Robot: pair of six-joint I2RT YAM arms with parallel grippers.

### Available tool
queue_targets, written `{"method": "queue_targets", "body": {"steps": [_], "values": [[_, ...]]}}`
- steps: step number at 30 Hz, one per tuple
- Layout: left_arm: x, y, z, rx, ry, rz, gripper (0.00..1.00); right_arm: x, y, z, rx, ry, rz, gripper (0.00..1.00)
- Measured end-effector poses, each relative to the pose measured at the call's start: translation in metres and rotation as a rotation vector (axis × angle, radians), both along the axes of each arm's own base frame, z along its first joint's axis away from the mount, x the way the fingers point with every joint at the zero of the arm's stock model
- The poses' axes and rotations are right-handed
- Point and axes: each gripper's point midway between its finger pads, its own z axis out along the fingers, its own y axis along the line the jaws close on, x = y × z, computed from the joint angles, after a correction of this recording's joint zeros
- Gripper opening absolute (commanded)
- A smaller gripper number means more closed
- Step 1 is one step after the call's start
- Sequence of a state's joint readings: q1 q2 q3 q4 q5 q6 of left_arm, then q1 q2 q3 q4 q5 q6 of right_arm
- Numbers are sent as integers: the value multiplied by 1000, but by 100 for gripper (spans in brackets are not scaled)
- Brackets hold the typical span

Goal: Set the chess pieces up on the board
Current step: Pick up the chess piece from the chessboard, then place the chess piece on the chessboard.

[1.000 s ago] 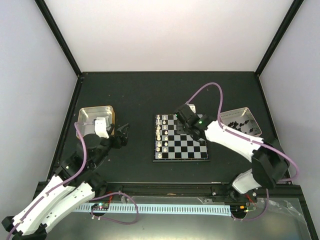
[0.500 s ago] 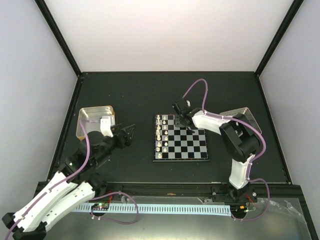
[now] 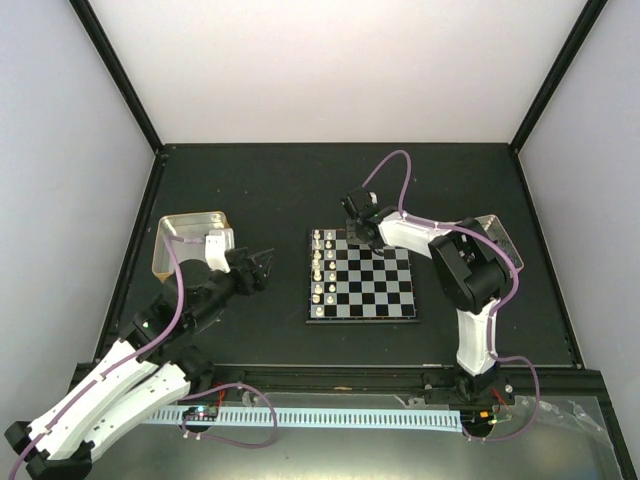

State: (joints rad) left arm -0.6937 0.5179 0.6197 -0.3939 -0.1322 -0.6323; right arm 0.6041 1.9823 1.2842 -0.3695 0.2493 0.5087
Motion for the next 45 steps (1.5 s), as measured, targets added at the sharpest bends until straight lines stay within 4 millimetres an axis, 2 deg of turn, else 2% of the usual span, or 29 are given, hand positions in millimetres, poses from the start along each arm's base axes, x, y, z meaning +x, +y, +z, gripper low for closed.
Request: {"method": "queue_targets", "body": {"steps": [6, 12, 17, 20, 24, 26, 33, 37, 39, 42, 45], "values": [[0, -1, -1, 0, 3, -3, 84, 0, 0, 0, -3, -2, 4, 2], [0, -1, -1, -2, 3, -6, 85, -1, 0, 1, -12, -8, 31, 1], [-2, -6, 0, -10, 4, -31, 88, -26, -5, 12, 20, -4, 103, 1], [-3, -14, 2, -24, 5, -70, 89, -48, 0, 42, 117, -42, 186, 1], [-5, -30, 5, -52, 9, -153, 89, -77, 22, 100, 326, -145, 348, 1], [-7, -40, 5, -68, 17, -200, 89, -98, 34, 128, 446, -191, 454, 1], [-22, -82, 11, -163, 69, -435, 84, -173, 63, 200, 752, -280, 817, 1], [-28, -100, 18, -217, 103, -538, 82, -206, 72, 230, 840, -314, 978, 1], [-30, -106, 22, -245, 121, -571, 82, -217, 74, 238, 855, -321, 1033, 1], [-31, -115, 23, -283, 155, -608, 79, -228, 77, 246, 861, -325, 1093, 1], [-31, -122, 23, -317, 192, -635, 72, -234, 78, 252, 851, -331, 1134, 1]]}}
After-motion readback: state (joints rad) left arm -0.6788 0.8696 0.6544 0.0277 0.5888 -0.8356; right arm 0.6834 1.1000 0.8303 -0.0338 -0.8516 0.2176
